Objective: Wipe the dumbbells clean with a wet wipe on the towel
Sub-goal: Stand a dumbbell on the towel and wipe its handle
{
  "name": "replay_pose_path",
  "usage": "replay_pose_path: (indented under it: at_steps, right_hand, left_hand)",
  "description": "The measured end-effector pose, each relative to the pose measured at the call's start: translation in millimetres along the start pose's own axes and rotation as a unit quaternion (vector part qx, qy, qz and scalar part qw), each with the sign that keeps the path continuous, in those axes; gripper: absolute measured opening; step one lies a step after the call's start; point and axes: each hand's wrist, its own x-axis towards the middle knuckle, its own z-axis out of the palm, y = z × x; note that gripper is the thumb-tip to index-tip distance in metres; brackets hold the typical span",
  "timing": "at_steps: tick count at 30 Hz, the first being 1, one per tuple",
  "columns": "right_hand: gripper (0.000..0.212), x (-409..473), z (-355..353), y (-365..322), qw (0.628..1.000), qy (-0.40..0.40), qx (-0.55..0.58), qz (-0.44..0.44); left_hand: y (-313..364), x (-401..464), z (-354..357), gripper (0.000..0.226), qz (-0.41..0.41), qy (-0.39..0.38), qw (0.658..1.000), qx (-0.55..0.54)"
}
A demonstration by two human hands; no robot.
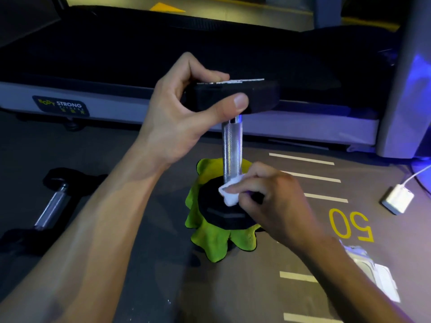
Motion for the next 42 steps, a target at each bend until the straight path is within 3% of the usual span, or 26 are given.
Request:
replay_pose_path:
  at_steps: [5,8,11,14,19,23,27,30,33,39,42]
  right_hand:
    - [0.012,18.3,3.4,-52.7,0.977,-0.120,-0.175,0.001]
    - [0.019,20.3,9.3,-62.9,0.971,-0.124,-0.204,0.019]
    - [0.016,1.4,9.5,-29.2,0.989,-0.069,-0.129,-0.031]
    - [0.016,-7.6,-3.8,6.2,0.999,-0.043,-0.023,0.004]
    - [0.017,-3.0,-4.7,28.2,0.995,-0.059,0.078,0.005]
    - [0.022,-2.5,-0.6,42.2,0.985,-0.051,0.166,0.021]
    - [0.015,-5.7,7.8,41.1,0.956,-0.031,0.275,0.096]
    - [0.020,5.6,9.8,20.6,0.927,0.060,0.351,0.115]
    - [0.018,15.8,13.2,0.6,0.909,0.132,0.371,0.132]
    - [0.012,-3.4,3.5,0.7,0.971,0.019,0.192,0.141]
    - [0.018,22.8,0.8,-12.8,0.952,0.116,0.249,0.135]
  left_hand:
    - [3.6,0.3,1.0,0.034,0.008,-0.007,1.000,0.015]
    - [5.0,1.5,2.9,0.040,0.007,-0.024,0.999,0.022]
    - [5.1,1.8,4.6,0.039,0.019,-0.039,0.999,0.020]
    - [5.4,2.9,6.0,0.039,0.022,-0.055,0.998,0.003]
    - [2.5,4.5,1.3,0.036,0.003,-0.088,0.995,-0.053]
    - [-1.5,2.9,-4.5,0.034,0.002,-0.086,0.995,-0.054]
    - [-3.6,1.4,-4.8,0.033,0.003,-0.061,0.997,-0.055]
    - [-3.6,1.3,-4.4,0.033,0.001,-0.045,0.998,-0.046]
    - [-4.6,1.4,-5.8,0.033,-0.007,-0.025,0.999,-0.039]
    - [-8.3,-2.4,-12.2,0.031,-0.009,-0.003,0.999,-0.040]
    - [-5.8,-3.4,-9.3,0.031,-0.011,-0.004,0.999,-0.033]
